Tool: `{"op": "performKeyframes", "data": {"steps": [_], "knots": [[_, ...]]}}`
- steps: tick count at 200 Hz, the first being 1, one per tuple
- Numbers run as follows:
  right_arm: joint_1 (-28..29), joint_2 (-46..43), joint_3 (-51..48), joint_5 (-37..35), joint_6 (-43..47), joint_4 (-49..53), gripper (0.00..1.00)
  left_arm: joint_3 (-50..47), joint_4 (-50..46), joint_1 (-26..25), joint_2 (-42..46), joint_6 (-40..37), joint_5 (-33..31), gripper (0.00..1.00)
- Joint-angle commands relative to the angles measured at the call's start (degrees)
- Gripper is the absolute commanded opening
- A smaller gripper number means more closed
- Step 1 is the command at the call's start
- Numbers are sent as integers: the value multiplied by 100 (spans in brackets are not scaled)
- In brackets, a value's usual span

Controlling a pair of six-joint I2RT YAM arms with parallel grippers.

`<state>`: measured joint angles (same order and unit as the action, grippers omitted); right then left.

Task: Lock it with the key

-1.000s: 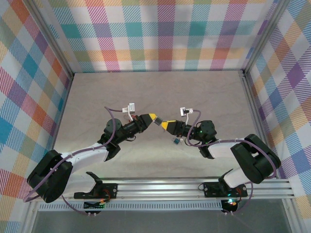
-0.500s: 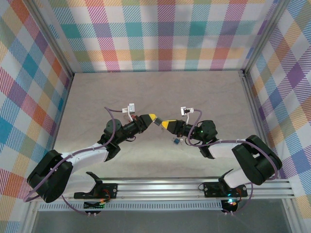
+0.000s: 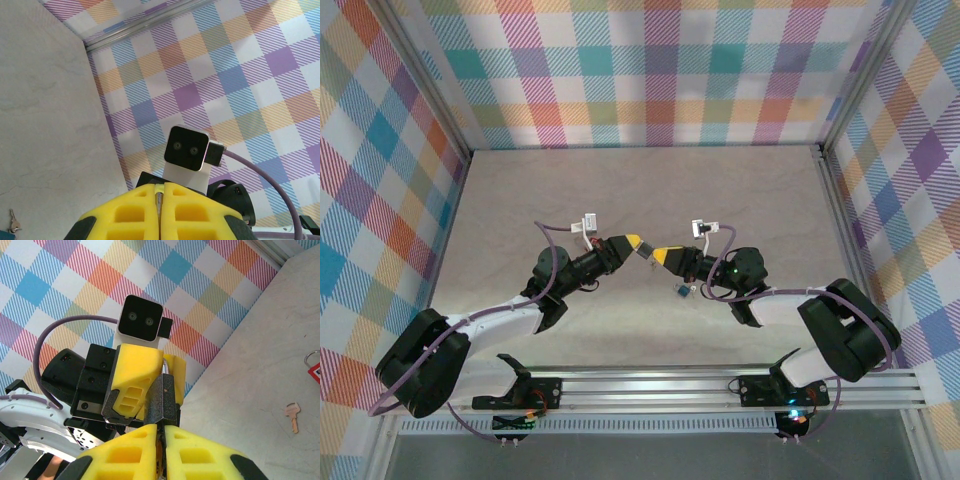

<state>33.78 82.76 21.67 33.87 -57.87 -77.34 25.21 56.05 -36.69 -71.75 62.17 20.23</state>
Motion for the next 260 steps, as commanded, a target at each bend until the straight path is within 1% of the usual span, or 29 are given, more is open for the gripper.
{"op": "performKeyframes", "data": {"steps": [1, 18, 27, 40, 45, 116, 136, 189, 260], "knots": [[76, -67, 117, 103, 5, -325, 10, -43, 459, -58, 69, 50, -152, 0], [92, -35, 143, 106, -5, -325, 10, -42, 476, -58, 64, 54, -160, 0], [124, -15, 161, 114, 3, -325, 9, -56, 502, -56, 51, 58, -168, 0], [162, 3, 188, 112, 27, -325, 4, -61, 539, -58, 31, 67, -177, 0], [177, 11, 188, 89, 30, -325, 0, -69, 562, -58, 29, 75, -185, 0], [339, 3, 26, -326, 164, -325, 0, -266, 1087, -58, 81, 180, -530, 0], [373, -40, -22, -330, 227, -332, 0, -284, 1313, -58, 40, 262, -640, 0], [401, -145, -203, -263, 267, -327, 0, -162, 1785, -45, -214, 504, -687, 0], [403, -330, -626, -247, 345, -325, 0, -2, 1889, 4, -283, 624, -731, 0]]}}
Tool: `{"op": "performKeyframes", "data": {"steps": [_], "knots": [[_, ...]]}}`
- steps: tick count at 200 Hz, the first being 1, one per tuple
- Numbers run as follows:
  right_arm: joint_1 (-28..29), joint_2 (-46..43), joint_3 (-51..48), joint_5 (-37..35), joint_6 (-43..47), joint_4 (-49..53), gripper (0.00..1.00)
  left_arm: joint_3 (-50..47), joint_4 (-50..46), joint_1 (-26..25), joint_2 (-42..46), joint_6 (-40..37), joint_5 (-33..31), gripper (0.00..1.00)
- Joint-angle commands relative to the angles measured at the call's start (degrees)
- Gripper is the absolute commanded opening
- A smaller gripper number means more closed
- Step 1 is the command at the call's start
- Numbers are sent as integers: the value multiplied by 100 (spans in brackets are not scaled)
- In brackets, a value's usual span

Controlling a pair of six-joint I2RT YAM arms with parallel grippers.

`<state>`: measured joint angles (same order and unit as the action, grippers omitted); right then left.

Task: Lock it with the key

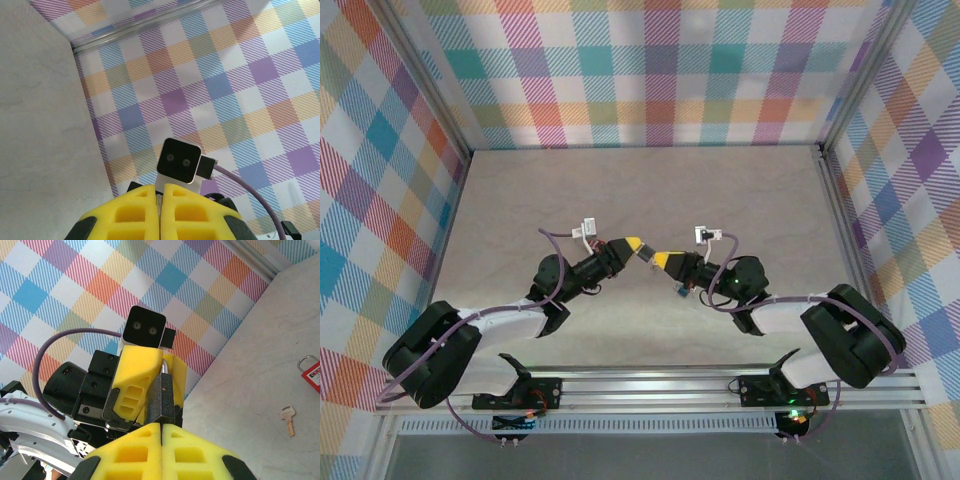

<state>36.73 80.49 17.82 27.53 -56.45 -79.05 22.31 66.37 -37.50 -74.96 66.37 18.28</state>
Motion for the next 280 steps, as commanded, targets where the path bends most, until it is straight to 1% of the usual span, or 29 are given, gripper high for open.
{"op": "performKeyframes", "data": {"steps": [1, 108, 280], "knots": [[111, -103, -247, 386, 199, -155, 0, 291, 854, 85, 41, 203, -536, 0], [268, -296, -612, 158, 281, -156, 0, 446, 908, 198, 69, 218, -808, 0], [449, -464, -877, 68, 446, -155, 0, 718, 1010, 361, 5, 313, -854, 0]]}}
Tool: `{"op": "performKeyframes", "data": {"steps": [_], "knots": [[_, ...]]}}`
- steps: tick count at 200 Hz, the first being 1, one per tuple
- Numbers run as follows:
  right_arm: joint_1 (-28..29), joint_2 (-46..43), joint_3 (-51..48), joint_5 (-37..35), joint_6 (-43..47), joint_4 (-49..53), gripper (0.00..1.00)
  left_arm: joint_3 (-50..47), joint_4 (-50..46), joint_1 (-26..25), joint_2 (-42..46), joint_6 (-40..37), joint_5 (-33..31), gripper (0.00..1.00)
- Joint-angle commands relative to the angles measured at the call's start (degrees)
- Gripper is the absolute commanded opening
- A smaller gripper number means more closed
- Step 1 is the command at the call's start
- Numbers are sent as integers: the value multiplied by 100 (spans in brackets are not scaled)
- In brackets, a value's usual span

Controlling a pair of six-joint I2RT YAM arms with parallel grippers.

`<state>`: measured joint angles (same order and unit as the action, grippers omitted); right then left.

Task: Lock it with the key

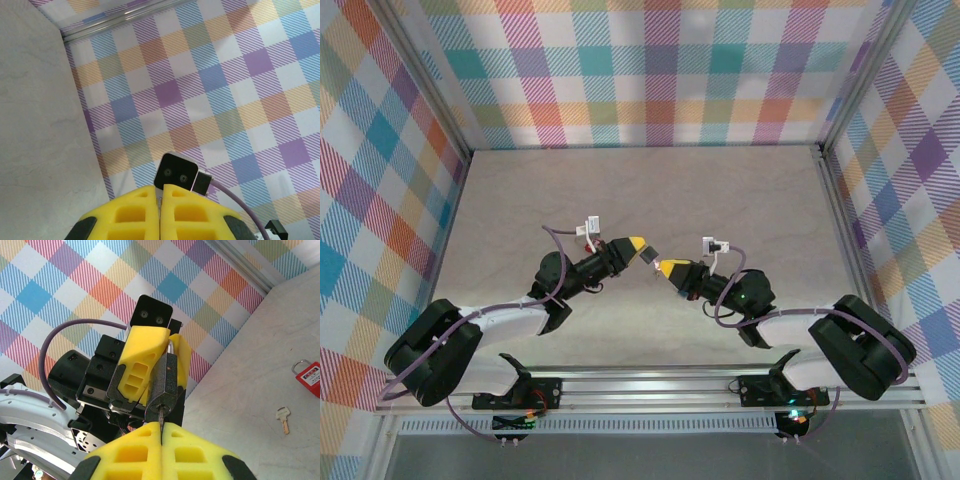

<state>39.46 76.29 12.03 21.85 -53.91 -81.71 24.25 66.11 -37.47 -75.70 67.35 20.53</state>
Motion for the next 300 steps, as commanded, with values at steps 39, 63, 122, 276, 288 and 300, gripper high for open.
{"op": "performKeyframes", "data": {"steps": [39, 63, 122, 276, 288, 300], "knots": [[224, -46, -217, 638, 218, 112, 0, 545, 1070, 355, 12, 332, -1006, 0], [228, 19, -28, 658, 208, 112, 0, 519, 1078, 328, 11, 356, -1019, 0], [149, 233, 139, 461, 30, 120, 3, 445, 1069, 328, 82, 375, -960, 0], [-400, -304, 1224, 801, 310, 1306, 70, 199, 1056, 179, -59, 463, -638, 0], [-412, -257, 1328, 837, 352, 1354, 70, 194, 1056, 162, -59, 458, -630, 0], [-422, -221, 1400, 852, 392, 1369, 69, 194, 1053, 145, -59, 455, -628, 0]]}}
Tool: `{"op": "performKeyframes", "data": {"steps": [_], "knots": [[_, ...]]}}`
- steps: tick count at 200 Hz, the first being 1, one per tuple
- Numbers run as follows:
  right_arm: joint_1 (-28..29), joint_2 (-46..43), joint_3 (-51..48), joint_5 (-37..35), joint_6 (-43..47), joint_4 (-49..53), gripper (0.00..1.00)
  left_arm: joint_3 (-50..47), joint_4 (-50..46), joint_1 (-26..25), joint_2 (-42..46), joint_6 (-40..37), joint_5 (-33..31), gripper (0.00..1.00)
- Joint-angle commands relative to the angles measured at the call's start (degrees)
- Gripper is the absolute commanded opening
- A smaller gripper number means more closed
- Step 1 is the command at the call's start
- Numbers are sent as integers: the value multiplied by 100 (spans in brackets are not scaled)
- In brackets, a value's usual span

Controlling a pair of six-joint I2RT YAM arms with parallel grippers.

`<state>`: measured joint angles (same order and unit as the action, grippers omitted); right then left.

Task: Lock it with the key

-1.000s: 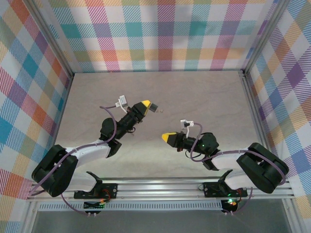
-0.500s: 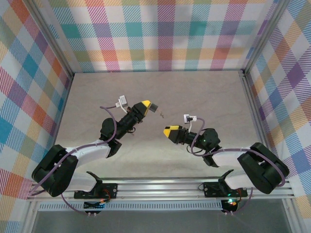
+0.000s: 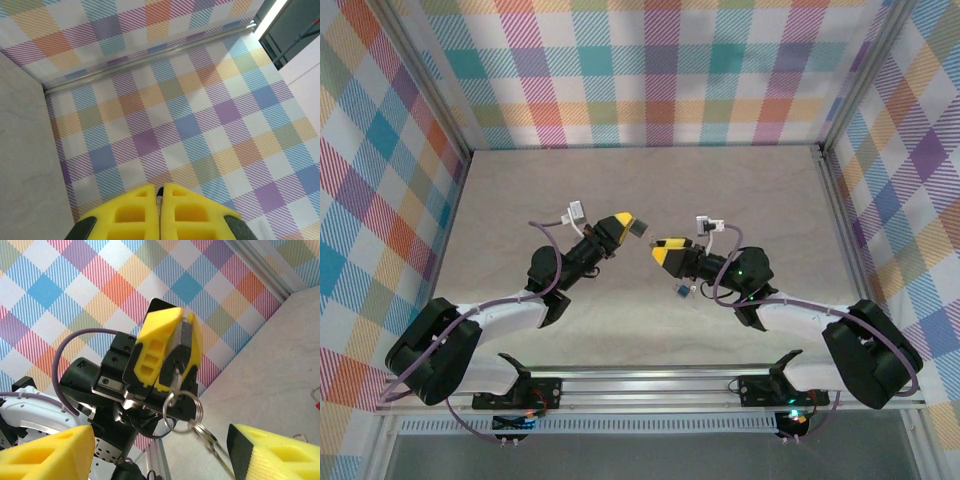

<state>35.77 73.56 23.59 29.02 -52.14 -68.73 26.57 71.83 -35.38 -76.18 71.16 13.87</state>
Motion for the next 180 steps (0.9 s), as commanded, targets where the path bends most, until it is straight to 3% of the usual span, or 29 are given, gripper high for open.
{"op": "performKeyframes", "data": {"steps": [1, 38, 109, 180], "knots": [[-52, 53, 247, 133, 214, 75, 69, -38, 481, -65, -11, 74, 42, 0], [-79, 105, 433, 163, 308, 234, 66, -38, 483, -88, -2, 57, 70, 0], [-83, 516, 587, 333, 65, -231, 46, 16, 490, -154, -101, 39, 46, 0], [-88, 396, 523, 201, 92, -258, 39, -20, 490, -152, -55, -5, -3, 0]]}}
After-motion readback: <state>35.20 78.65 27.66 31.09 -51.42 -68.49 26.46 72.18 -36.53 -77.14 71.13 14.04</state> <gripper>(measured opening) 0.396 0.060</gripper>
